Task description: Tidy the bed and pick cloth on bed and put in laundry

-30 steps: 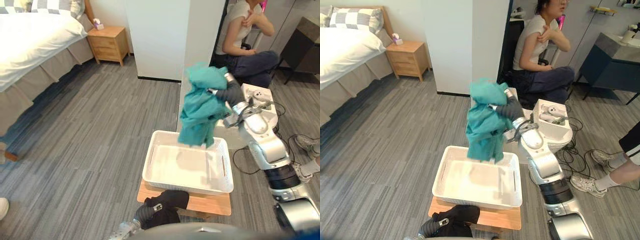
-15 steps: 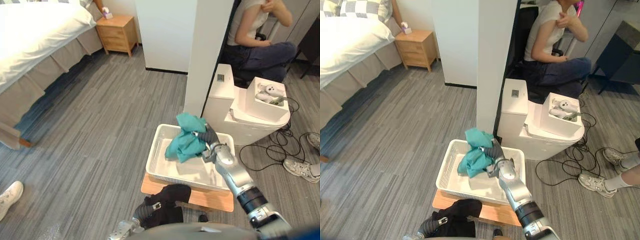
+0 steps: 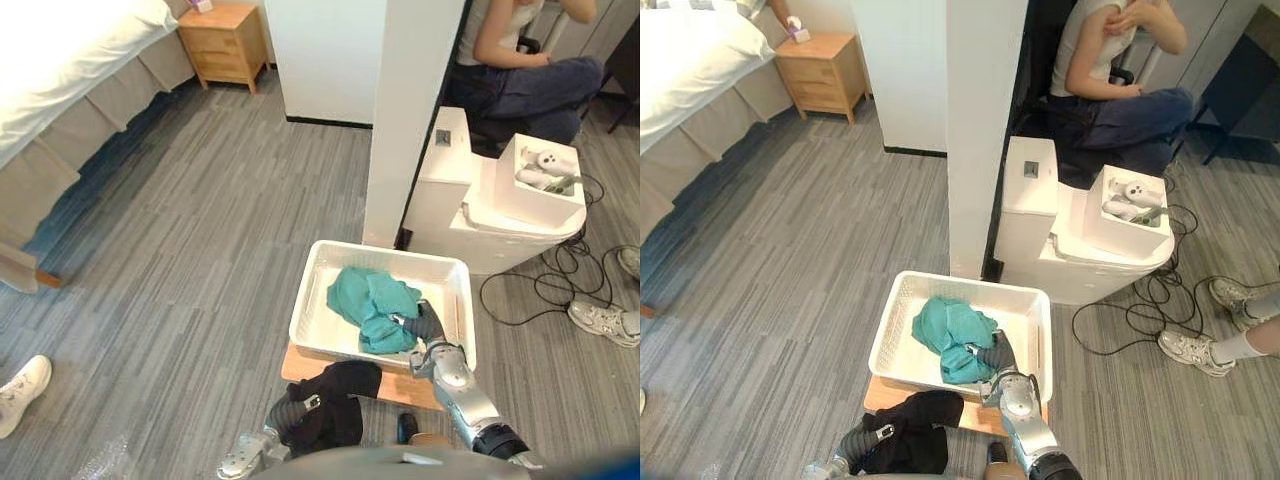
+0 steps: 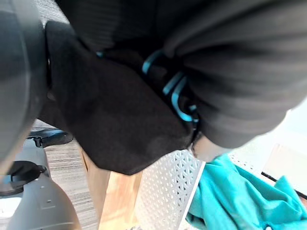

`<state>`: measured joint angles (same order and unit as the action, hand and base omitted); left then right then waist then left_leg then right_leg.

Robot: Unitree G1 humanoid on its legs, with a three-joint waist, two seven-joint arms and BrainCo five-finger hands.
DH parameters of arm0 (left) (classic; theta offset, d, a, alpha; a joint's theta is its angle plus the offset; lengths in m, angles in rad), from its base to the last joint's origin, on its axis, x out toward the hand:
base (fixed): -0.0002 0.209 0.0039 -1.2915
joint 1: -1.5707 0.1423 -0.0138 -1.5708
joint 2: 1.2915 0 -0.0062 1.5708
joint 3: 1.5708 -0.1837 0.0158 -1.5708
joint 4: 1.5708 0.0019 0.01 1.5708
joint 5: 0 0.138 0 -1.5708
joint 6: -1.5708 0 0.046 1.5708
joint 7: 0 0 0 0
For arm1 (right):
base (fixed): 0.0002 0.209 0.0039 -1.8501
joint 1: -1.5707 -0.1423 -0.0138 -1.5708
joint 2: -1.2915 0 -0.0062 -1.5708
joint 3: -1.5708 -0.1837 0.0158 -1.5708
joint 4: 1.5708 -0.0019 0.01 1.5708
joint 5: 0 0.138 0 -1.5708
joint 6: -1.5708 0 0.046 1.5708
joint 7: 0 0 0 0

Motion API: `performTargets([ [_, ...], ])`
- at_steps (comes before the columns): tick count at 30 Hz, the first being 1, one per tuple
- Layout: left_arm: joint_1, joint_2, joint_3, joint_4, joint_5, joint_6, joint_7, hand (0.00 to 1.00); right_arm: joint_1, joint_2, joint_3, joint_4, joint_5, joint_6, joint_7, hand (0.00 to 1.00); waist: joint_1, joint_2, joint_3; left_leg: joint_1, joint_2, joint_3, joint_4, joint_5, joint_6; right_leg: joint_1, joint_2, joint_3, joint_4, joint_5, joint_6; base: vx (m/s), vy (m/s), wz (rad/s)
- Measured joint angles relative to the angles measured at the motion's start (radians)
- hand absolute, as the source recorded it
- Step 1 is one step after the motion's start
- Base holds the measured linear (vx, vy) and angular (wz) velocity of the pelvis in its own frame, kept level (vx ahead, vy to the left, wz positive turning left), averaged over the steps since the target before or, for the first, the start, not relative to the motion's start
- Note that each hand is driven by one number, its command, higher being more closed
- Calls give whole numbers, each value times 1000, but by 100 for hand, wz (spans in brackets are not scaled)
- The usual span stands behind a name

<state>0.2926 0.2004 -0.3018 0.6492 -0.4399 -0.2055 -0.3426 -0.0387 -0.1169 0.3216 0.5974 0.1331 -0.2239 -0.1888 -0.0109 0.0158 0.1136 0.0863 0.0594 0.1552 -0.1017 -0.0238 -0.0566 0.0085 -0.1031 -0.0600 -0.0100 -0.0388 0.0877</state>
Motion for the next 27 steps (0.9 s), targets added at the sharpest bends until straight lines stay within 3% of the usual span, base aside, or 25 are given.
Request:
performTargets([
  [6, 2, -3, 19, 2, -16, 15, 4, 100, 0, -4, -57, 14, -5, -2, -2, 0, 0, -1, 0, 16, -6, 0, 5, 0, 0, 21, 0, 0, -9, 0, 0, 9, -2, 2],
  [10, 5, -33, 144, 79, -64, 28, 44, 100, 12, -13, -95, 39, -40, -1, -4, 0, 0, -5, -3, 41, -4, 4, 4, -1, -1, 55, 2, -7, -17, -2, -3, -6, -20, 6],
  [15, 21, -33, 257, 129, -133, 22, 44, 100, 62, -22, -124, 107, -42, 10, -19, 0, 1, -9, -7, 55, 6, 4, 0, -1, -2, 70, 7, -10, -18, -2, -3, -35, -33, 2],
  [20, 15, -34, 361, 98, -211, -16, 61, 100, 123, -23, -202, 144, -69, 34, -41, 0, 1, -21, -22, 51, 9, 5, -1, -1, -2, 70, 10, -14, -25, -2, -3, -44, -23, 0],
  [23, 21, -34, 477, -10, -224, -47, 100, 100, 165, -22, -265, 156, -65, 30, -39, 0, -2, -24, -26, 50, 6, 5, -1, -1, -2, 70, 11, -16, -26, -2, -4, 0, 0, 0],
  [27, -1, -3, 618, -228, -238, -129, 173, 100, 204, -31, -352, 234, -39, 24, -14, 0, -1, -36, -41, 45, 6, -5, 0, -1, -2, 70, 13, -28, -26, -4, -7, 10, -17, 7],
])
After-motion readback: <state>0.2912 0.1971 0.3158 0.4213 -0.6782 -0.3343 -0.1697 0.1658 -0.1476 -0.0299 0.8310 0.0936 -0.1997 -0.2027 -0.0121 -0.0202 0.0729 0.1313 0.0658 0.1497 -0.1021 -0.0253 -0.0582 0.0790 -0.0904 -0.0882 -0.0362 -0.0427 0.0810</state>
